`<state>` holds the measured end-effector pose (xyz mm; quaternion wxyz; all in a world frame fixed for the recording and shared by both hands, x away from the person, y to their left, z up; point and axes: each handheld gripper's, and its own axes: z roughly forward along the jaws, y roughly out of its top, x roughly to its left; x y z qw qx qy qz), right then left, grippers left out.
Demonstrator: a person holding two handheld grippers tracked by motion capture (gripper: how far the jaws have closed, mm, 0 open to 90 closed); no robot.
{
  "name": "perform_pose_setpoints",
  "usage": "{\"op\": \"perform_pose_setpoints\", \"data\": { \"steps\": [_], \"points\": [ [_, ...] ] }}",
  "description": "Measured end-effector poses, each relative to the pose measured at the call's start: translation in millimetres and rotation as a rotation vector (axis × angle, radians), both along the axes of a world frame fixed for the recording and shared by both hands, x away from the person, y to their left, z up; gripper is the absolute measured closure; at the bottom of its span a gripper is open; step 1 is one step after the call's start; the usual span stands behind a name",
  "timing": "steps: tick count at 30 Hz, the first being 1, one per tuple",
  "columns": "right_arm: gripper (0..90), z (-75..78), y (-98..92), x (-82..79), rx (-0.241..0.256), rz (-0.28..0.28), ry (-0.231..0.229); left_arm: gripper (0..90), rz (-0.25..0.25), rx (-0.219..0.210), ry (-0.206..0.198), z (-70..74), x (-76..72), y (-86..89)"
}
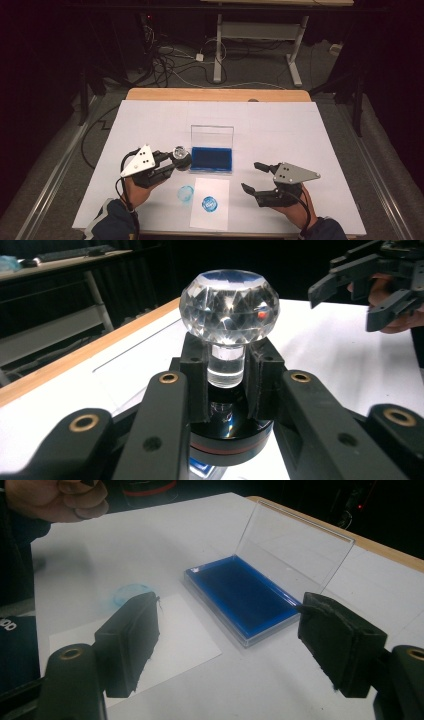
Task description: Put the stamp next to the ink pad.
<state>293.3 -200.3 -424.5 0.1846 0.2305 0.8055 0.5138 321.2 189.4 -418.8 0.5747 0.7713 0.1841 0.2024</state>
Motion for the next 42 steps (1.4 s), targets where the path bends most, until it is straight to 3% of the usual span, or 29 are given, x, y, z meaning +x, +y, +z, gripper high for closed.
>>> {"op": "perform_pose_setpoints", "data": {
  "steps": [11, 21, 28, 31, 36, 42],
  "points": [
    [24.6, -0.4, -0.6, 0.0, -0.006, -0.007, -0.004, 72.1, 0.08, 0.043, 0.042, -14.7, 18.0, 15.0],
    [24.9, -2.0, 1.9, 0.3, -0.016, -0.001, 0.002, 72.0, 0.118, 0.056, 0.079, -25.5, 33.1, 19.3],
    [25.3, -2.8, 1.1, -0.7, -0.02, -0.002, 0.003, 72.0, 0.153, 0.087, 0.101, -32.8, 43.1, 20.8],
    [25.4, -3.1, 0.5, -1.0, -0.022, -0.003, 0.003, 71.9, 0.167, 0.082, 0.126, -37.0, 47.4, 24.3],
    [25.8, -4.2, 0.6, -1.1, -0.024, 0.0, 0.011, 71.8, 0.176, 0.089, 0.156, -41.7, 51.4, 24.9],
    [26.1, -5.0, 1.6, -1.1, -0.027, 0.003, 0.015, 71.7, 0.149, 0.108, 0.196, -46.0, 53.5, 20.4]
  ]
}}
